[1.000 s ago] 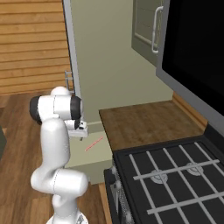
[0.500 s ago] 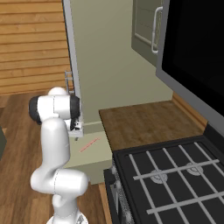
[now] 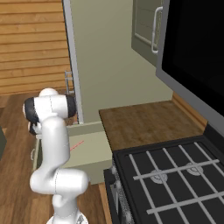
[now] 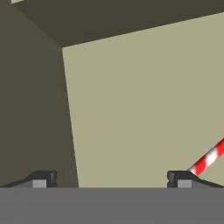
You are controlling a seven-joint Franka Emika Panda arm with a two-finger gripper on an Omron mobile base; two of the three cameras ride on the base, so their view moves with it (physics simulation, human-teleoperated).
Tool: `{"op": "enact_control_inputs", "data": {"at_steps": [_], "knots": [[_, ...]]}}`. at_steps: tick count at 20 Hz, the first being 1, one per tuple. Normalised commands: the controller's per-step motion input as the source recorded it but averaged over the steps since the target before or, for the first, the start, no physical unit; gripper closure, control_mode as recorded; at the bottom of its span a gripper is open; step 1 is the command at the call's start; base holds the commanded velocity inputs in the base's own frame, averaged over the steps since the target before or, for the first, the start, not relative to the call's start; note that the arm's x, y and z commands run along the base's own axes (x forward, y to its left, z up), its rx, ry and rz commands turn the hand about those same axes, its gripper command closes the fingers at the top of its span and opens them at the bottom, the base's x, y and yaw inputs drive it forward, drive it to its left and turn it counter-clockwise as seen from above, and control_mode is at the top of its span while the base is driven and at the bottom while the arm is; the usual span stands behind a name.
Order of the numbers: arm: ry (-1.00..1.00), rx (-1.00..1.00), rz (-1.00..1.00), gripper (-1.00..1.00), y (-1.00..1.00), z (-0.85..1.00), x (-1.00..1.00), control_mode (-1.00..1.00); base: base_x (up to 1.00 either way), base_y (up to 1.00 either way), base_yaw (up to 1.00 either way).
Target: Take a straw from the drawer in front and place it inside the glass cup on the dining counter.
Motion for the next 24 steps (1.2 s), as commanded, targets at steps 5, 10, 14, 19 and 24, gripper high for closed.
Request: {"op": "enact_control_inputs", "data": {"at_steps": [5,10,14,19,24], "knots": [[0.0,0.0,-0.14,-1.0,-0.22,0.37,-0.08,-1.0,0.0,0.0,0.0],[0.05,0.0,-0.23,-1.0,-0.79,0.09,0.12,-1.0,0.0,0.0,0.0],[0.06,0.0,-0.19,-1.0,-0.76,0.0,0.18,-1.0,0.0,0.0,0.0],[0.07,-0.03,-0.15,-1.0,-0.42,-0.11,0.21,-1.0,0.0,0.0,0.0],[0.04,-0.04,-0.1,-1.0,-0.04,-0.24,0.2,-1.0,0.0,0.0,0.0]]}}
